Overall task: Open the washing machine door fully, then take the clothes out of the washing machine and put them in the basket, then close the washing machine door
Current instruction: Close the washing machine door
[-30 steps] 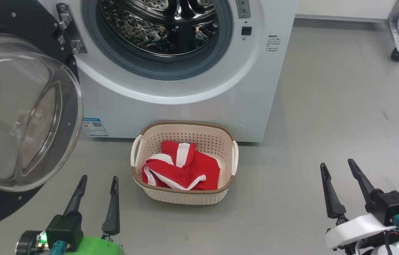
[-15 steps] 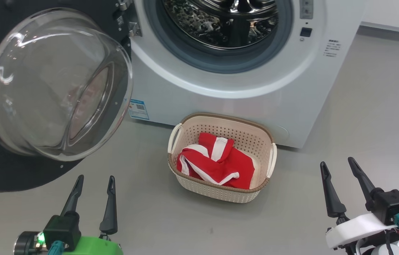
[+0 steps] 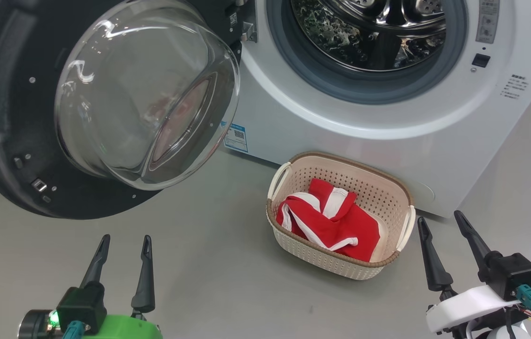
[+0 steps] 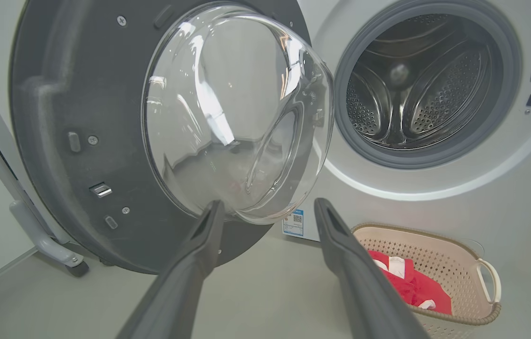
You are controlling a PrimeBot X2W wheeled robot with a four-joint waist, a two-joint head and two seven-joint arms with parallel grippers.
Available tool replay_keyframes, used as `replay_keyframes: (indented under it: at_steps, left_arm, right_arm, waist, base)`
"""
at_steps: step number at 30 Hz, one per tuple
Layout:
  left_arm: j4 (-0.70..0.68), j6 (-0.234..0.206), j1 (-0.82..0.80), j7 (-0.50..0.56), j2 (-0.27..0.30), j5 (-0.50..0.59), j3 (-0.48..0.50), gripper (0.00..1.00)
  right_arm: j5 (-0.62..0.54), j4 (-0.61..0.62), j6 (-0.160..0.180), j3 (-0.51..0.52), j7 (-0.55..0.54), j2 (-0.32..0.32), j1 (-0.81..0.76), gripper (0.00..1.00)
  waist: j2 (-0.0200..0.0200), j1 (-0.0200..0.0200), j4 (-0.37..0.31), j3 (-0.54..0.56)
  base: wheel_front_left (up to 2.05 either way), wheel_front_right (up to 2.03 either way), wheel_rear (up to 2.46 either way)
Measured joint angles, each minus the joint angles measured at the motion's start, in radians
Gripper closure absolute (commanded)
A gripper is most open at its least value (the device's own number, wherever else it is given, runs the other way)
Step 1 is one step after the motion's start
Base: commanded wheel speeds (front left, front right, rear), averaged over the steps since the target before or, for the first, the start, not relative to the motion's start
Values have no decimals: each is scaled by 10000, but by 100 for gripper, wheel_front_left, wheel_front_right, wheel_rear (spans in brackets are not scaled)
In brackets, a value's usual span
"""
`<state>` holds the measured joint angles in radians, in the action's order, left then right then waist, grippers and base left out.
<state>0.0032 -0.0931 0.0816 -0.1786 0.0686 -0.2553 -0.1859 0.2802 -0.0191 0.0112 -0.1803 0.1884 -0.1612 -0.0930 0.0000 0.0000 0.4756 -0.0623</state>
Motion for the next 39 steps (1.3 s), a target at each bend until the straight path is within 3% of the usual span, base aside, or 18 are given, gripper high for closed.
replay_keyframes:
  at_steps: [9, 23, 24, 25, 26, 33, 39]
  left_arm:
    - [75, -15, 9, -2, 4, -82, 217, 0]
    - [75, -33, 12, -2, 2, -171, 226, 0]
    - [75, -33, 12, -2, 2, -173, 226, 30]
    - [77, -33, 13, -2, 2, -176, 226, 69]
    - [77, -33, 14, 0, 2, -176, 226, 100]
    - [-59, -13, 14, -117, 0, -332, 242, 100]
    - [-650, 355, -23, -322, -13, -899, 324, 100]
  right_arm:
    - [0, -75, -10, -221, -79, 121, 0, 0]
    - [6, -184, -12, -249, -82, 236, 1, 0]
    - [6, -186, -12, -251, -82, 238, 1, 0]
    - [6, -188, -10, -251, -82, 238, 2, 0]
    - [6, -190, -12, -253, -82, 238, 2, 0]
    - [6, -192, -10, -257, -82, 232, 5, 0]
    - [6, -194, -10, -257, -82, 199, 11, 0]
  waist:
    - [0, 0, 441, 215]
    - [0, 0, 472, 265]
    - [0, 0, 472, 265]
    - [0, 0, 472, 264]
    - [0, 0, 472, 263]
    - [0, 0, 488, 233]
    - [0, 0, 508, 214]
  base:
    - [0, 0, 0]
    - [0, 0, 0]
    - [0, 0, 0]
    - [0, 0, 0]
    - [0, 0, 0]
    - [0, 0, 0]
    - [0, 0, 0]
